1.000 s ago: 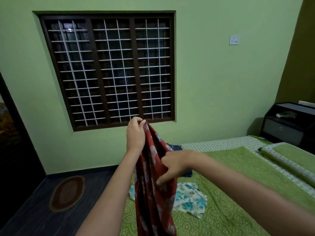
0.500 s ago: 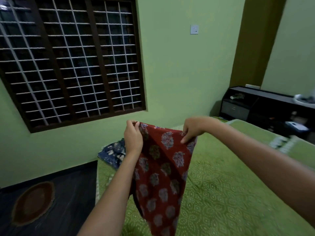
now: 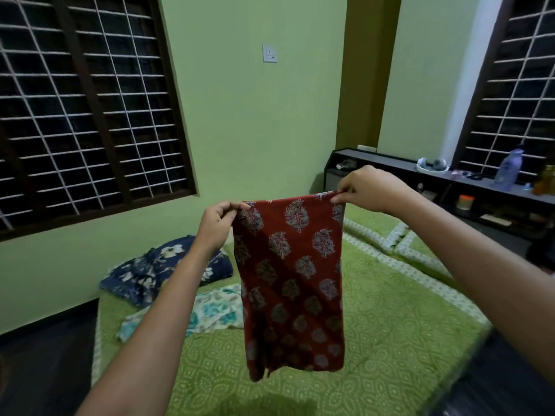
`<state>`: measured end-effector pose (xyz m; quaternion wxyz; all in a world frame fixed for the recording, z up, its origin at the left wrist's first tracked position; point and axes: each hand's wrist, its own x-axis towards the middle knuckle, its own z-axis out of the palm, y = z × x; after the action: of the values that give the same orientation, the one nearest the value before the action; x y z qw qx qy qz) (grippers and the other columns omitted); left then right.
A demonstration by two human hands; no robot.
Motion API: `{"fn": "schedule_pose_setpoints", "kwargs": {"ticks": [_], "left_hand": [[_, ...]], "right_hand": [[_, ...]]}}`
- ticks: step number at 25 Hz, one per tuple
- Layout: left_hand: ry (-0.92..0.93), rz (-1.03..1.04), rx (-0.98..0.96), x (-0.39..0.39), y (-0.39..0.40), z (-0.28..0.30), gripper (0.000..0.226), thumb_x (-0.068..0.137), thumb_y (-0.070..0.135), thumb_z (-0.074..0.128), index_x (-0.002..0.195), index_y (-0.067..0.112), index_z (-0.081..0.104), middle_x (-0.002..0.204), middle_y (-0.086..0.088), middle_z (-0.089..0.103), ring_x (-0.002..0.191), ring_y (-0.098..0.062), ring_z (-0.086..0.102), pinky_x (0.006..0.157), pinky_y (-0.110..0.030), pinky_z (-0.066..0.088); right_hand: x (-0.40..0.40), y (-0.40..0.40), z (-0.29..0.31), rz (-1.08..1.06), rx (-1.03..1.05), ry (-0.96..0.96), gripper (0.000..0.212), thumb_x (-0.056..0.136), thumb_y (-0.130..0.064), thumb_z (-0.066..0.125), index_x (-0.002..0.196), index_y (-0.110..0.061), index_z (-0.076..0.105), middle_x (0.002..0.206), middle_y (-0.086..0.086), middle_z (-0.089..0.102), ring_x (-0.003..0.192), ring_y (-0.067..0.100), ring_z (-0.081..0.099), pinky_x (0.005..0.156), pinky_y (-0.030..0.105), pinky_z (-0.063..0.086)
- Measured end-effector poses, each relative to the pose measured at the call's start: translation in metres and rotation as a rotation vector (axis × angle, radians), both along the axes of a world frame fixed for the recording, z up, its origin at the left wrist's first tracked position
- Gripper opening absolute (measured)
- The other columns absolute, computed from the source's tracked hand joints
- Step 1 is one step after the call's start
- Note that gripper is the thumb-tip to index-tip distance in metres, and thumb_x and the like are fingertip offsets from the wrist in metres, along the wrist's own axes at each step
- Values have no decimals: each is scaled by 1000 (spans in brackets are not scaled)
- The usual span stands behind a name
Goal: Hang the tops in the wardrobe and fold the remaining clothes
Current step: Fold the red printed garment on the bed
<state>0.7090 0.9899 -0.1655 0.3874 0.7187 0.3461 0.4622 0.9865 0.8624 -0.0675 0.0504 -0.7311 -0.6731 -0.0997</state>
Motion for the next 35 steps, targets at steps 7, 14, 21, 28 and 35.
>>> {"fn": "schedule_pose_setpoints", "kwargs": {"ticks": [7, 14, 21, 28, 35], "left_hand": [[-66, 158, 65, 116, -72, -37, 12, 75, 11, 78, 81, 20, 74, 79, 3, 72, 81, -12, 68, 87, -39, 56], [144, 213, 93, 179, -77, -28, 29, 74, 20, 79, 102, 21, 71, 77, 3, 67, 75, -9, 62, 80, -29, 55], [415, 300, -105, 248, 69, -20, 19, 80, 22, 76, 91, 8, 68, 86, -6, 70, 74, -18, 66, 78, -34, 55], [140, 415, -497, 330, 251, -95, 19, 94, -3, 50, 81, 10, 48, 94, -14, 59, 63, -21, 59, 54, -29, 55], [256, 377, -118, 344, 305, -117, 12, 91, 10, 61, 83, 10, 51, 78, 0, 57, 75, -16, 58, 71, -30, 49]], "right_hand": [[110, -69, -20, -6, -27, -46, 30, 89, -59, 50, 89, -31, 61, 71, -13, 56, 57, 6, 61, 53, 25, 48], [198, -63, -31, 85, -15, 245, 28, 74, -46, 76, 75, -18, 75, 59, -7, 68, 50, 1, 64, 60, 26, 57], [256, 94, -67, 71, 185, 744, 37, 75, -4, 78, 109, -5, 63, 84, 11, 66, 55, 17, 68, 53, 26, 58], [298, 323, -170, -201, 45, 777, 9, 83, 7, 63, 84, 0, 66, 82, 13, 67, 74, 23, 64, 63, 33, 54], [323, 379, -181, -110, 272, 770, 8, 87, -3, 60, 89, -3, 68, 84, 6, 63, 80, 19, 55, 66, 26, 38]]}}
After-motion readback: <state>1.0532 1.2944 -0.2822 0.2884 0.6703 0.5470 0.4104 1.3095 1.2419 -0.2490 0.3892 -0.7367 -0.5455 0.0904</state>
